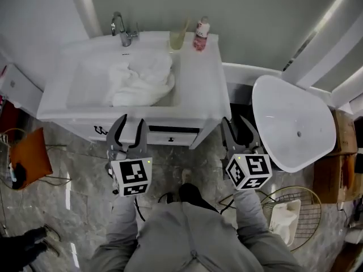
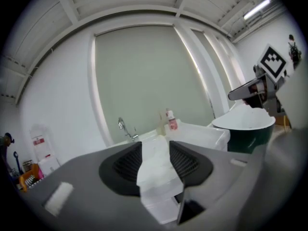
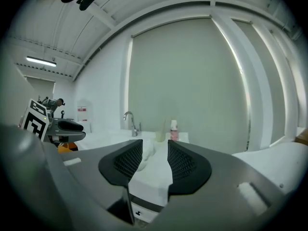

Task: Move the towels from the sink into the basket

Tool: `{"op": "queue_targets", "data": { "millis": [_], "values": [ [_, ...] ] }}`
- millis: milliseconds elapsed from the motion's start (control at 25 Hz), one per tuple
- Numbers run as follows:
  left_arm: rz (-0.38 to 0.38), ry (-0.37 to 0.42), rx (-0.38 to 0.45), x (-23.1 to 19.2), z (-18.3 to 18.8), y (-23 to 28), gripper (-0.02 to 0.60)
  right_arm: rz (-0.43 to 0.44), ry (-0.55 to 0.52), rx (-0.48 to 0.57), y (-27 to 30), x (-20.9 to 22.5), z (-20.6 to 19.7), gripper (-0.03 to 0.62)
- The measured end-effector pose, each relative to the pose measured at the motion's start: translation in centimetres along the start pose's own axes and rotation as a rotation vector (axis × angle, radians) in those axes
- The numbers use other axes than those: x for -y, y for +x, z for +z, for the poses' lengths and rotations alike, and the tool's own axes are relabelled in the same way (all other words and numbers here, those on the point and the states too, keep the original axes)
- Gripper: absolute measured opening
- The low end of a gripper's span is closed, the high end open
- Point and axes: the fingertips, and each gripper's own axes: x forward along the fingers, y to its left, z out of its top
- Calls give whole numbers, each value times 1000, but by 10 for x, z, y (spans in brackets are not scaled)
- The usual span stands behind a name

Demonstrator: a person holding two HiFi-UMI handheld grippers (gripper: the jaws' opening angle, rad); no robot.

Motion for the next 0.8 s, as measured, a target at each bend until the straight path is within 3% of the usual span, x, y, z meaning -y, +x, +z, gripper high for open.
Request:
{"op": "queue_targets", "data": {
  "millis": [280, 560, 800],
  "values": [
    [140, -29, -91, -57, -20, 46, 209, 211, -37, -41, 113, -38, 2, 144],
    [250, -46, -193, -84, -35, 62, 209, 397, -100, -70, 181, -68, 8, 144],
    [263, -62, -279, -90, -54, 82, 209, 473, -139, -88, 224, -81, 3, 144]
  ]
}}
